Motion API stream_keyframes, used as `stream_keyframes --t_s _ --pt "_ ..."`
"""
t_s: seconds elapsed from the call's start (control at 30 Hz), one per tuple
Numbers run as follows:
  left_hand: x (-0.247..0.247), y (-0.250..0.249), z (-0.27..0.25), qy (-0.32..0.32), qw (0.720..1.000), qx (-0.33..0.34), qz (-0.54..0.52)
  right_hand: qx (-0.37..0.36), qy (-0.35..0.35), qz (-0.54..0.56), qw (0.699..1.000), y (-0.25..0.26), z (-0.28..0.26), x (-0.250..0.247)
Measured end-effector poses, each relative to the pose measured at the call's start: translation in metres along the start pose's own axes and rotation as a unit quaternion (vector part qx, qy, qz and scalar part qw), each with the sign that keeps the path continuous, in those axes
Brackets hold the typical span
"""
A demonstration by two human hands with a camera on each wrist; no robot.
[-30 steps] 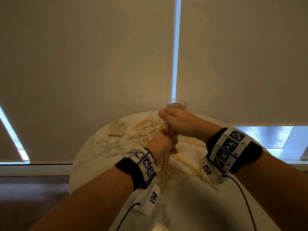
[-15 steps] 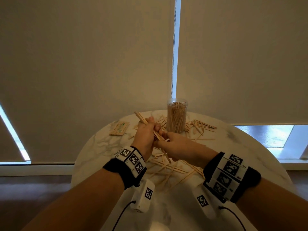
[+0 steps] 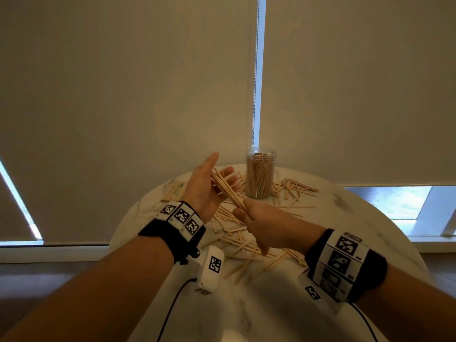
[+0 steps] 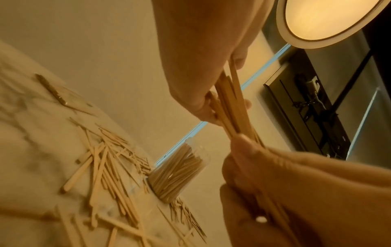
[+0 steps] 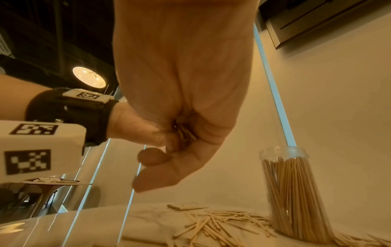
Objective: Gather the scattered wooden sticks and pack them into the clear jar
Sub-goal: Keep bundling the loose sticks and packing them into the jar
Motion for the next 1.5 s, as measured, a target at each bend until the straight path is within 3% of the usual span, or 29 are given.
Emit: stream_keyframes --t_s 0.17,0.27,0.4,0.53,0.63,0.73,0.8,0.9,1.0,1.1,1.23,1.37,1.5 --pt "-0.001 -0.004 0.006 -0.014 0.996 0.069 0.057 -0.034 -0.047 -0.067 0.996 0.002 0.007 -0.006" --pt "-0.004 0.002 0.005 -0.019 0.991 0.07 0.109 -0.029 -0.065 -0.106 0.992 -0.001 0.008 -0.009" --pt "-0.017 -0.003 0.013 -0.088 0.986 0.056 0.129 -0.018 -0.061 -0.147 0.987 -0.009 0.007 -0.01" --pt "-0.003 0.019 -0.001 -0.015 0.961 -0.004 0.278 -0.03 -0.077 -0.166 0.983 -0.007 0.011 -0.008" --pt "-0.003 0.028 -0.003 0.009 0.942 -0.019 0.335 -0.016 -0.075 -0.194 0.978 -0.013 0.012 -0.007" --pt "-0.01 0.023 0.008 -0.001 0.905 0.003 0.425 -0.005 -0.08 -0.227 0.971 -0.018 0.012 -0.01" --pt "-0.014 0.018 0.014 -0.026 0.906 0.006 0.423 -0.012 -0.071 -0.235 0.969 -0.016 0.012 -0.009" --pt "-0.008 0.029 0.006 0.026 0.912 -0.074 0.402 -0.02 -0.073 -0.233 0.97 -0.009 0.014 -0.009" --pt "-0.005 0.041 -0.006 0.07 0.887 -0.094 0.446 -0.013 -0.062 -0.285 0.956 -0.01 0.015 -0.012" --pt "-0.01 0.044 -0.002 0.082 0.86 -0.056 0.5 0.022 -0.054 -0.277 0.959 -0.019 0.013 -0.012" --pt "-0.018 0.043 0.009 0.062 0.905 -0.054 0.418 0.027 -0.078 -0.214 0.973 -0.022 0.011 -0.013" --pt "-0.028 0.038 0.017 0.032 0.932 -0.064 0.355 -0.012 -0.191 -0.243 0.951 -0.019 0.009 -0.036" --pt "-0.019 0.042 0.011 0.044 0.95 -0.089 0.295 -0.046 -0.19 -0.252 0.948 -0.014 0.014 -0.027"
Point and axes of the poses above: each hand's wrist, its own z-axis towards the middle knuckle, its own x-axis out of the palm, y = z × x, the point moved 6 cm from there along z, towards the middle knuckle, and after that the axes turned 14 degrees about -y, right-handed, at the moved point
